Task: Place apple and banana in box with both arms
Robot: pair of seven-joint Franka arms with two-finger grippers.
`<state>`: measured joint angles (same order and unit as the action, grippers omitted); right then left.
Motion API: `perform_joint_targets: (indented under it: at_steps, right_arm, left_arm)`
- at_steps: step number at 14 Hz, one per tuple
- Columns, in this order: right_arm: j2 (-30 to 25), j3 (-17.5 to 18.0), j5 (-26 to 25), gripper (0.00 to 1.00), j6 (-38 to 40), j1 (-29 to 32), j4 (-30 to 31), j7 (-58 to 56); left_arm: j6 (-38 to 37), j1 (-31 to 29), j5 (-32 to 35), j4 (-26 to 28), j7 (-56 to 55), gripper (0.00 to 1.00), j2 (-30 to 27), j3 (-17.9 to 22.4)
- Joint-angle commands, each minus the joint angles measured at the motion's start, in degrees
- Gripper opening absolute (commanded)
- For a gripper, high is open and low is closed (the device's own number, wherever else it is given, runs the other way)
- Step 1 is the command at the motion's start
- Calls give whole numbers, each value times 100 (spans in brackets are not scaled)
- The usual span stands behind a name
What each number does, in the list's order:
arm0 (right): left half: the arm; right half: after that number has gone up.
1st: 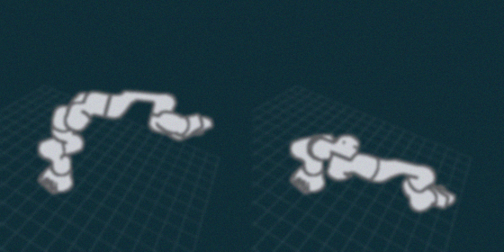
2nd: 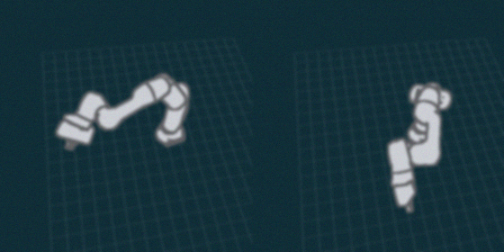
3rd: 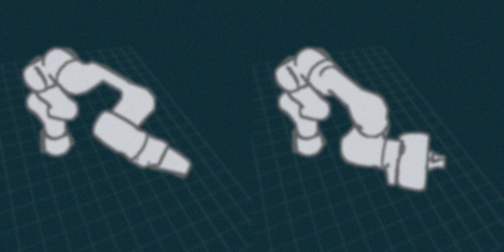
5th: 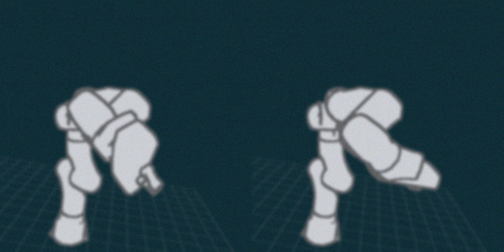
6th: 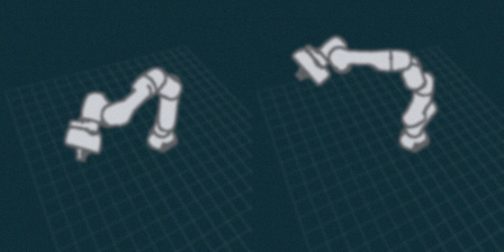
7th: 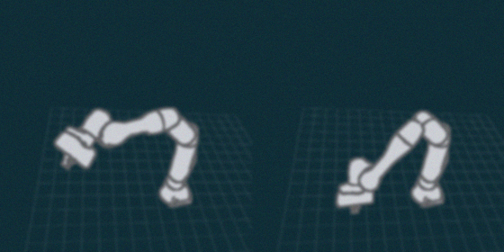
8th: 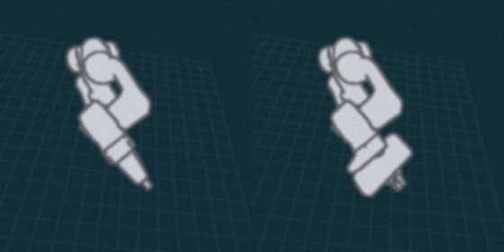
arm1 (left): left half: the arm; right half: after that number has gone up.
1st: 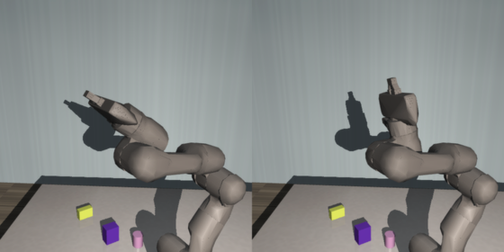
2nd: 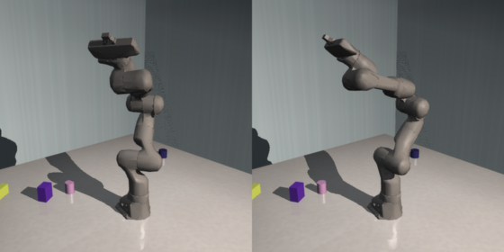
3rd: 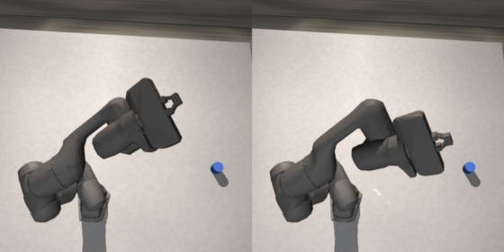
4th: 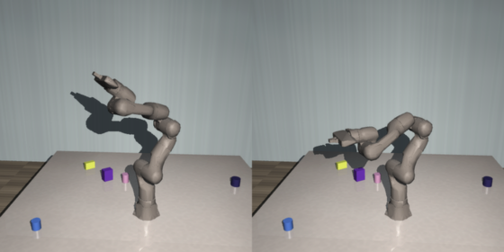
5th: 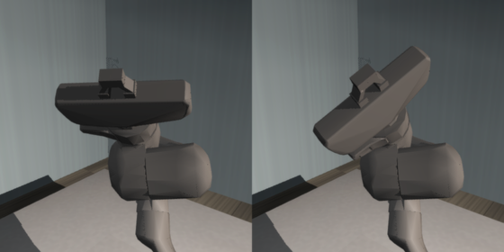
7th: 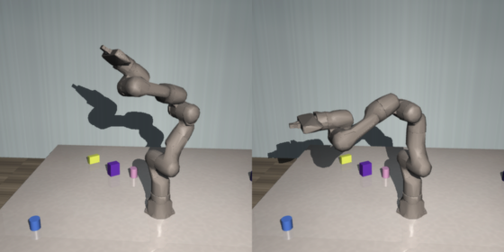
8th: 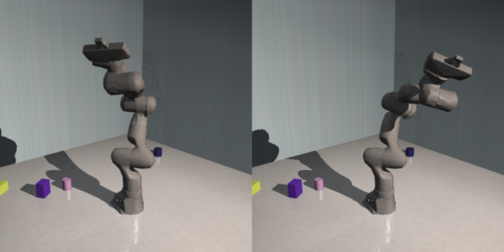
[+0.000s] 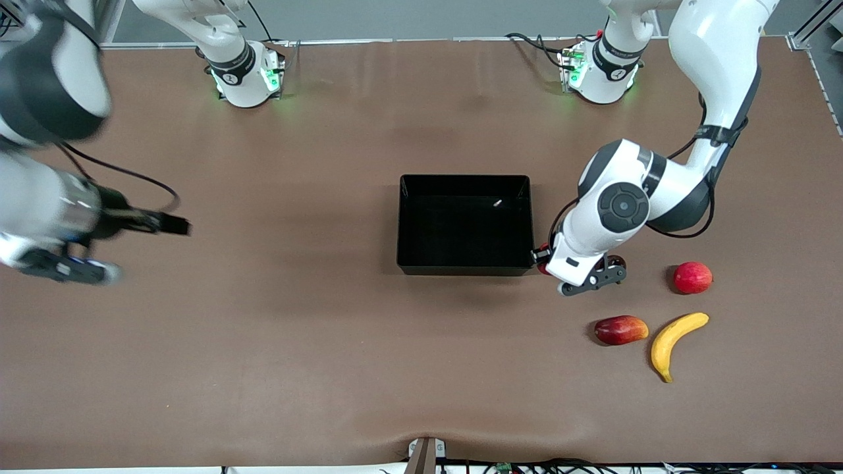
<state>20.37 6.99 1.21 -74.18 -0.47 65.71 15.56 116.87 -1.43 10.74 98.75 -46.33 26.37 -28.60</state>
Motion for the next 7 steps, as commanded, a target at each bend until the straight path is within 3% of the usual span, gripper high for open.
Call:
perform_joint_targets:
  at_steps: [1,5,7]
  right_arm:
    - [-463,679,-323,100,394,695,196,-70]
    - [-999,628,-226,100,247,838,617,-808]
    - [-1402,418,-209,100,-33,811,1212,-888]
  left_arm:
    - [-165,-15,-45,74,-357,0,-185,-259]
    - [-51,371,-36,100,-981,0,-53,-401]
    - [212,547,-10,196,-1333,0,78,-401]
